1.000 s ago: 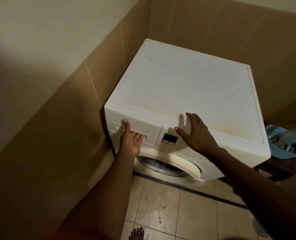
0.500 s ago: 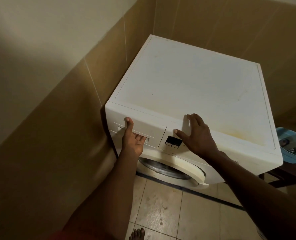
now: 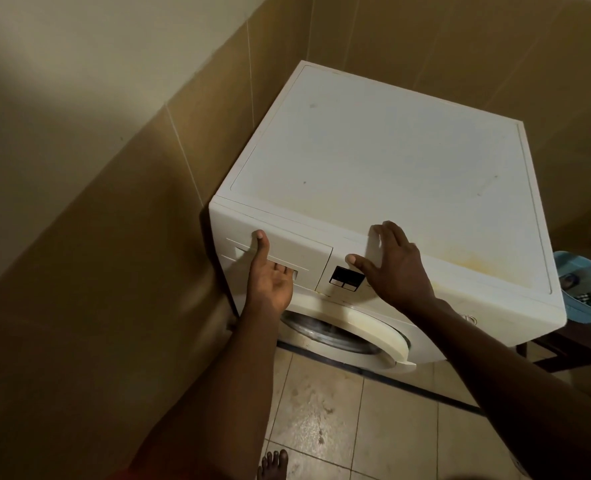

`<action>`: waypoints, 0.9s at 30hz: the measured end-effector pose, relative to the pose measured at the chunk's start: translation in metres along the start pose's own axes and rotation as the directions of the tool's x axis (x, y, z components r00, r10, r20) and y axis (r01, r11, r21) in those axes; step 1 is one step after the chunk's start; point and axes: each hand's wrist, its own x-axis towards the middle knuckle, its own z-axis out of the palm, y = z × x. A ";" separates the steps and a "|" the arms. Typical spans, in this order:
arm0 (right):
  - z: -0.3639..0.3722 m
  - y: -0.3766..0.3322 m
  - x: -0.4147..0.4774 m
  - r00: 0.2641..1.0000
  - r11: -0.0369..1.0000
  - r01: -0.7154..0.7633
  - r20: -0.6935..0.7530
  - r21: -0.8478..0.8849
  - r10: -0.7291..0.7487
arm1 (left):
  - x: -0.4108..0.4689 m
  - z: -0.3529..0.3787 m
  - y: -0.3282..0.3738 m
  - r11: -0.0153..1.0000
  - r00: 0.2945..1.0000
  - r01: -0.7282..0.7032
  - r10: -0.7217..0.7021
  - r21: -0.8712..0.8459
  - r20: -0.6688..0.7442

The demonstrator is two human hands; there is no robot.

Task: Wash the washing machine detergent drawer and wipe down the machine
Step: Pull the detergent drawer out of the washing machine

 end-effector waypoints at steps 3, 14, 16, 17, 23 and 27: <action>0.001 0.000 -0.001 1.000 1.000 0.004 -0.002 -0.005 -0.004 | -0.001 -0.001 0.000 1.000 1.000 0.018 -0.018 -0.014 -0.004; 0.008 0.005 -0.001 1.000 1.000 0.016 -0.026 -0.007 -0.016 | 0.011 0.003 -0.002 1.000 0.997 0.001 -0.002 -0.012 -0.079; 0.009 0.006 0.000 0.999 1.000 0.025 -0.034 -0.011 -0.025 | 0.008 -0.004 -0.002 1.000 0.998 -0.006 0.005 -0.011 -0.057; 0.009 0.006 0.000 0.999 1.000 0.025 -0.032 -0.016 -0.026 | 0.006 -0.008 -0.002 1.000 0.999 -0.010 0.009 -0.009 -0.043; 0.006 0.003 0.000 1.000 1.000 0.001 -0.002 -0.018 -0.001 | -0.008 -0.020 0.001 0.999 0.999 -0.034 0.034 0.007 -0.007; 0.004 -0.002 -0.002 1.000 0.999 -0.016 -0.008 -0.037 0.016 | -0.026 -0.035 0.001 0.998 0.998 -0.060 0.060 0.006 -0.005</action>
